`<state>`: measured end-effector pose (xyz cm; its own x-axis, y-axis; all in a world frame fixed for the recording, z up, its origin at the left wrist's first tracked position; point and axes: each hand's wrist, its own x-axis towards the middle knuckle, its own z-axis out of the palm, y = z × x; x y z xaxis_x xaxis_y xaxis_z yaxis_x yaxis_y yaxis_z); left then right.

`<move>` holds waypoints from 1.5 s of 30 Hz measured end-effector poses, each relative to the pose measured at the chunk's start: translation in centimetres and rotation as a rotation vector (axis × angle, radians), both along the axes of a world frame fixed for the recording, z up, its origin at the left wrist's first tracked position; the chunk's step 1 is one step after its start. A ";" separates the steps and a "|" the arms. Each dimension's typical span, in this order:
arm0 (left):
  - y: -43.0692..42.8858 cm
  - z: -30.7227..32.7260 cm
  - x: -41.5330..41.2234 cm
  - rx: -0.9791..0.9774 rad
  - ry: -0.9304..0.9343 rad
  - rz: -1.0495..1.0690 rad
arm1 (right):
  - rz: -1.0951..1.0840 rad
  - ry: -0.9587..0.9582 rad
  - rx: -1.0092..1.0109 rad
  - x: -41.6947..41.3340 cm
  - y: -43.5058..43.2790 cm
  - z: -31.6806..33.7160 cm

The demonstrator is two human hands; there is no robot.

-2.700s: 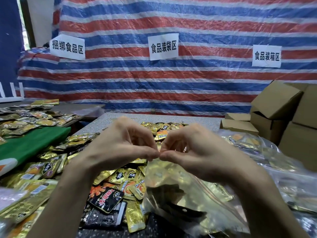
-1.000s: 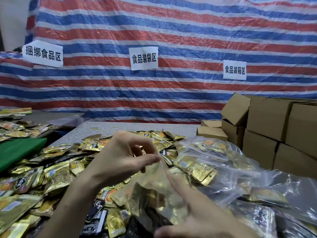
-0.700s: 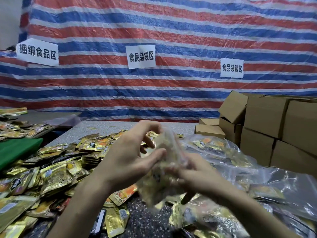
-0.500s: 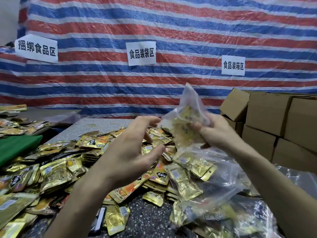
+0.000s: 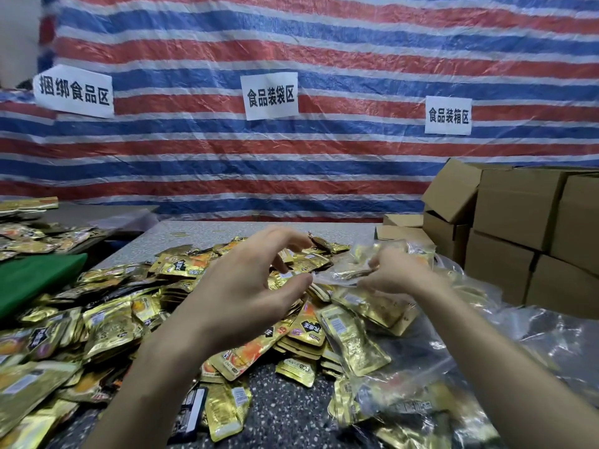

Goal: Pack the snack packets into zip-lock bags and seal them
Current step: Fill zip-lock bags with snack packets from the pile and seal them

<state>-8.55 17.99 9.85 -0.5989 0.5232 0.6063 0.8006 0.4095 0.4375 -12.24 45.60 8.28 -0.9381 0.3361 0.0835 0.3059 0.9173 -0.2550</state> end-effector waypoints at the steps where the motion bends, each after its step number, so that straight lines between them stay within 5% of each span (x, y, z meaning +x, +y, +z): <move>1: 0.0 0.0 -0.1 -0.003 -0.003 0.007 | 0.004 0.030 -0.007 0.2 -0.9 0.2; 9: -0.4 -0.5 -1.0 0.077 0.028 0.102 | 0.395 0.441 -0.540 2.9 -9.8 2.3; 14: -1.8 0.0 -0.2 0.213 0.117 0.223 | 0.547 0.519 -0.712 4.3 -12.2 2.4; 20: -5.4 -2.3 1.6 0.273 -0.007 0.345 | 0.733 0.229 -0.481 5.7 -12.2 2.1; 23: -9.8 -6.0 2.1 0.075 -0.124 0.575 | 0.831 0.110 -0.340 6.1 -12.8 2.1; 29: -21.5 -12.5 4.2 -0.500 -0.486 1.359 | 0.985 -0.132 -0.218 7.3 -14.0 1.8; 32: -24.4 -14.3 5.0 -0.537 -0.587 1.371 | 1.017 -0.162 -0.210 7.7 -14.6 1.9; 36: -25.6 -14.0 6.1 -0.439 -0.478 1.445 | 1.026 -0.179 -0.224 8.0 -14.7 2.2; 39: -28.3 -13.4 5.8 -0.338 -0.572 1.303 | 1.007 -0.173 -0.238 8.1 -14.3 2.3; 45: -30.8 -10.7 4.1 -0.147 -0.392 1.265 | 0.986 -0.119 -0.255 7.6 -13.9 2.3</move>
